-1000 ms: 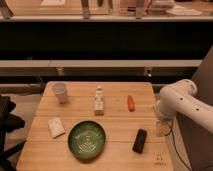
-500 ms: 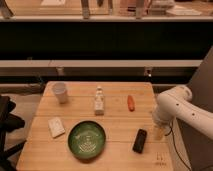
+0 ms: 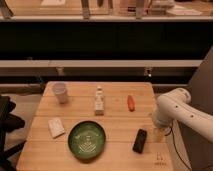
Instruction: Push the eraser across the table
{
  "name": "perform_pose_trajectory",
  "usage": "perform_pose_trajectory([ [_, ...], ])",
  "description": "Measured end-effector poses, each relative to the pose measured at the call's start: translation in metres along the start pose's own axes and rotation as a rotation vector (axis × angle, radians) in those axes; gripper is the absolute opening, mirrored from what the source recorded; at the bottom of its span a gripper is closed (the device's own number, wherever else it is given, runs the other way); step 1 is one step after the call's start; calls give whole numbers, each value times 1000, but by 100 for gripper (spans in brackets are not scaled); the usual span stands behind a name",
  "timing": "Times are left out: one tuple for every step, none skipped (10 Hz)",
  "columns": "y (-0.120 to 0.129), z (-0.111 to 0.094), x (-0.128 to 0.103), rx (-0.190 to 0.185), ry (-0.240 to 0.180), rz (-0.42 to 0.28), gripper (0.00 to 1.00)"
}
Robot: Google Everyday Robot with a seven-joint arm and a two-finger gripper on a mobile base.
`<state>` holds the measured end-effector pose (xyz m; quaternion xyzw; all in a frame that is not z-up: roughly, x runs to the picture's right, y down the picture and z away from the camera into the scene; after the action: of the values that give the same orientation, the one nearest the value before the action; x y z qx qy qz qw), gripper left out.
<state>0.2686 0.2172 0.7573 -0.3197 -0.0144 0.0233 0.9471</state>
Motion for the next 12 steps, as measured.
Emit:
perform_pose_trajectory([
  [1,2,0,-2,-1,0,80],
  [1,3,0,-4,-2,-2,80],
  [2,4,0,-6,0,-3,80],
  [4,8,0,-11,1,-7,80],
  [5,8,0,-11,2,-9,80],
  [6,9,0,-13,3,-10,79],
  [7,11,0,-14,2,-9,73],
  [7,13,-1,-15,2,-9,71],
  [7,15,-2,-18,4,-12,68],
  [8,16,-2,-19,3,-14,61],
  [9,17,-2,-21,3,-15,55],
  [9,18,-3,-23,4,-17,45],
])
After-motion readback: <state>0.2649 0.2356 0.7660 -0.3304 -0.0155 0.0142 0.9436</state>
